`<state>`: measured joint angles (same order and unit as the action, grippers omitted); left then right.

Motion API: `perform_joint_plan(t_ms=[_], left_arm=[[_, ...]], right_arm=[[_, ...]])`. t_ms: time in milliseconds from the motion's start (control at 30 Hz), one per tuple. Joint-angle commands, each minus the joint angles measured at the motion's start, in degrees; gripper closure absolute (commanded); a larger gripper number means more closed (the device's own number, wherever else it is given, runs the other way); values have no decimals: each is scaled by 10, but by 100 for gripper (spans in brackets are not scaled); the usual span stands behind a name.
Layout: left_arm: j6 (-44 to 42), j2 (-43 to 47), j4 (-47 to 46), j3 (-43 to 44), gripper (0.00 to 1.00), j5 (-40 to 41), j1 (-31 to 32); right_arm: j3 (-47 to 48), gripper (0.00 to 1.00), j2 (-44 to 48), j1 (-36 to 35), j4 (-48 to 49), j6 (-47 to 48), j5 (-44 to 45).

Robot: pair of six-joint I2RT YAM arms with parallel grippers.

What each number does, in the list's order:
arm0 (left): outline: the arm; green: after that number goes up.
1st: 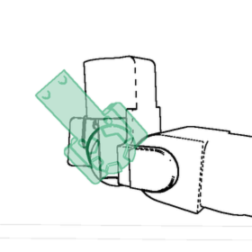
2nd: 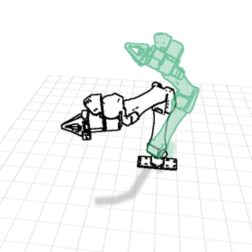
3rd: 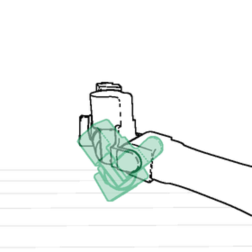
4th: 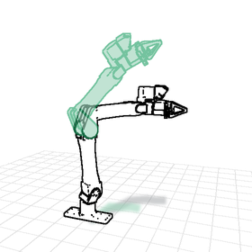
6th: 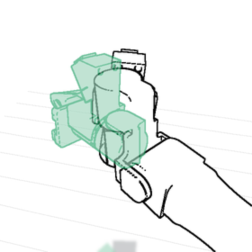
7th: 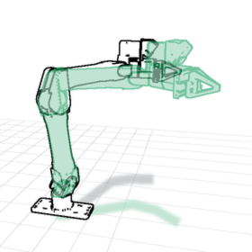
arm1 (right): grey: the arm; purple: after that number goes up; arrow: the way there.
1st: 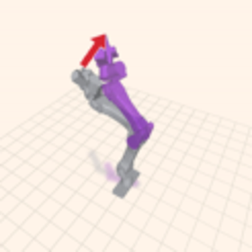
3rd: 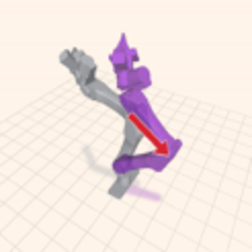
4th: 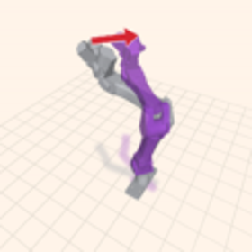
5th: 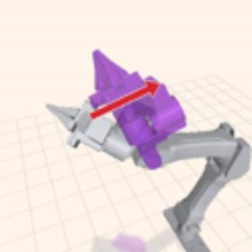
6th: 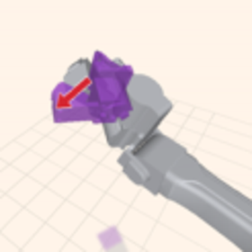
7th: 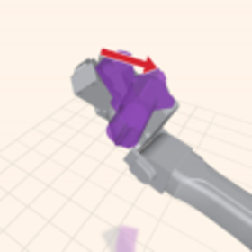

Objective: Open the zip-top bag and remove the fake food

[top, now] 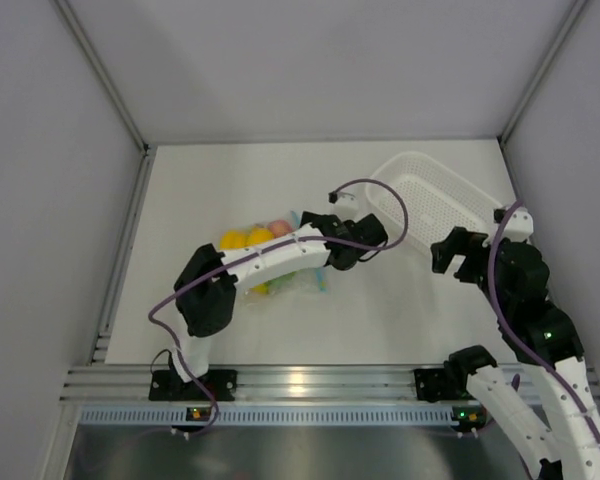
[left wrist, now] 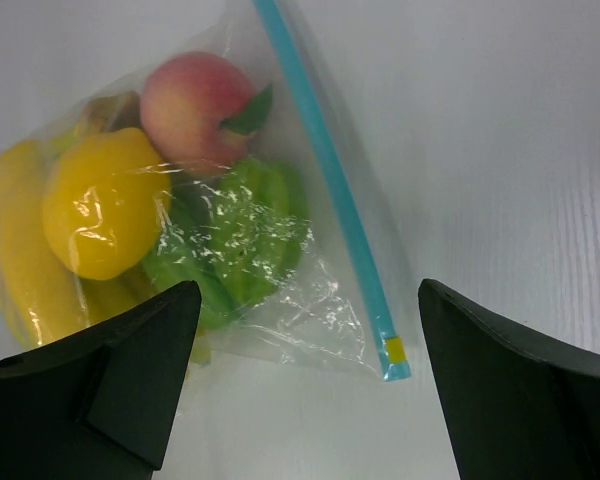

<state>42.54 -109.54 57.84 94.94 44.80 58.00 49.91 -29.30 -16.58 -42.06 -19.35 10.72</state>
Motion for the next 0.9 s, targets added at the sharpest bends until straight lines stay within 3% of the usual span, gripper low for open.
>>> perform_joint_plan(t_ms=[0,633,733,767,867], left_arm=[[25,-49,47,47,5,49,26],[34,-188,57,41,15,78,28],[39,-183,55,33,27,81,26],[39,-179,55,32,37,82,26],[40,-172,55,30,52,82,24]], right_arm=[[19,1,10,7,-7,11,10],[-1,1,29,8,11,12,-23],[-4,0,30,7,14,12,-23],[-5,1,31,7,14,11,-24],[-10,1,29,7,18,8,-26]])
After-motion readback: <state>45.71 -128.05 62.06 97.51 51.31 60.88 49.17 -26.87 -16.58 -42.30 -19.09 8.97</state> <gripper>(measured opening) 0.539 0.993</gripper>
